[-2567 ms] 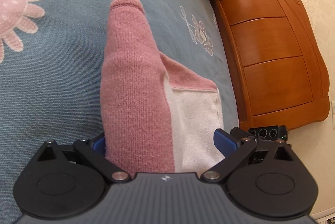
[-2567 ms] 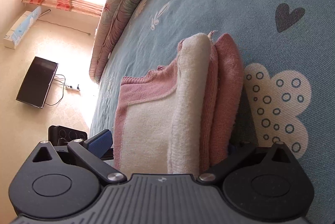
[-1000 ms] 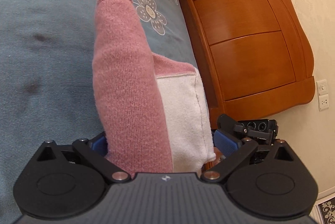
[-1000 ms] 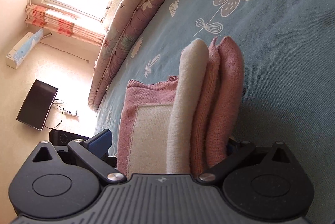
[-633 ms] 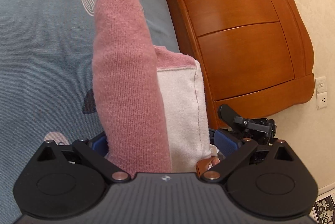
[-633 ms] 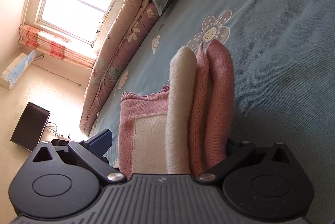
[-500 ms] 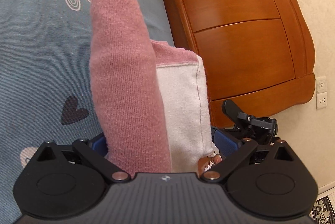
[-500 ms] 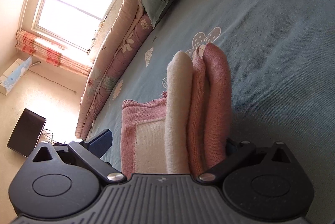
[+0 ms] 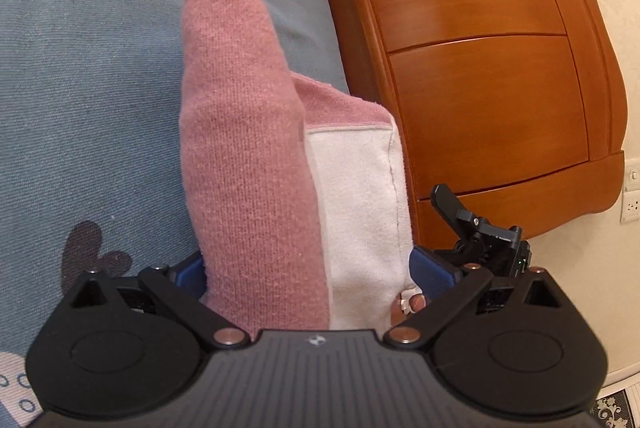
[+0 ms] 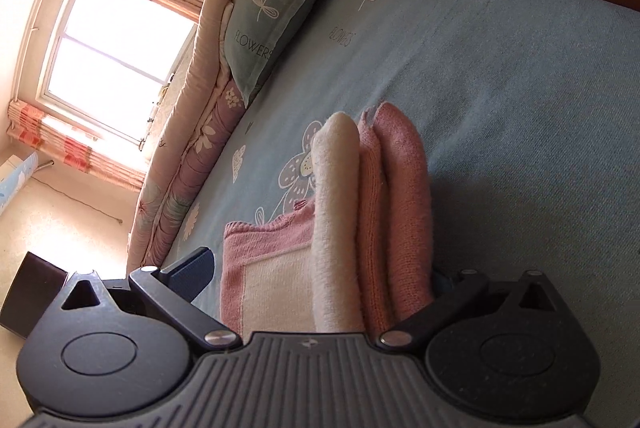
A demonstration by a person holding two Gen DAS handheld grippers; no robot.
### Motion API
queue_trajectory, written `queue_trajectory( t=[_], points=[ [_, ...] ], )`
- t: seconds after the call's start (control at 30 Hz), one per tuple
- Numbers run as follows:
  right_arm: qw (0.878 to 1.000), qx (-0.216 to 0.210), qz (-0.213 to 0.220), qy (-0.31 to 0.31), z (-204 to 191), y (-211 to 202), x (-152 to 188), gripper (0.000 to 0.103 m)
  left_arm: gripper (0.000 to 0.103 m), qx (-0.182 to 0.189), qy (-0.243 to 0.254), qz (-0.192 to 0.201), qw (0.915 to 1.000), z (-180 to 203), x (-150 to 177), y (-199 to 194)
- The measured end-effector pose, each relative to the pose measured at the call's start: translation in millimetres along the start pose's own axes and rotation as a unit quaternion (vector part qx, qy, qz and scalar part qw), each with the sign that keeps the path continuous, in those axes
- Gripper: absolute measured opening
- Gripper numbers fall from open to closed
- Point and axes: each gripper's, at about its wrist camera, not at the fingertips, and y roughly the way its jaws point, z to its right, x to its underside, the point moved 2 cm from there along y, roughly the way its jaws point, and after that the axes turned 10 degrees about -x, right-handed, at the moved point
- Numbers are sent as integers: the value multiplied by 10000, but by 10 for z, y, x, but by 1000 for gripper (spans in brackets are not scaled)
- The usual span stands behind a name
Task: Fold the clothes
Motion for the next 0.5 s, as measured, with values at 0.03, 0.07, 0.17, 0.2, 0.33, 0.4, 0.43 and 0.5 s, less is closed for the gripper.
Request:
queue_trajectory(
  t=[0.03,0.07,0.17,0.2,0.33,0.4,0.43,0.5],
  points=[
    [9998,167,85,-21,16,-44,-8,103,99,-138,92,42,9999,-6,15,-63],
    [9989,417,209,-104,17,-111,-15,103,99,-276,184,84,9994,-12,30,-126],
    [9918,961,644,-544,-67,-383,-19,103,99,-681,456,248,9963,-44,103,-339],
    [9905,972,741,-627,-116,-468,-1,103,99,-850,558,348,9942,-84,126,-431],
    [9902,393,495,-1245,-453,-566,197,103,99,-1675,933,635,9794,-174,251,-653],
    [9886,84,130,-1500,-599,-438,327,103,99,-2018,1044,663,9716,-134,299,-622],
    [9872,83,-28,-1591,-630,-360,390,103,99,-2120,1062,653,9693,-159,364,-644],
    [9826,501,-309,-1761,-567,-209,472,103,99,-2230,1055,624,9671,-245,475,-704]
  ],
)
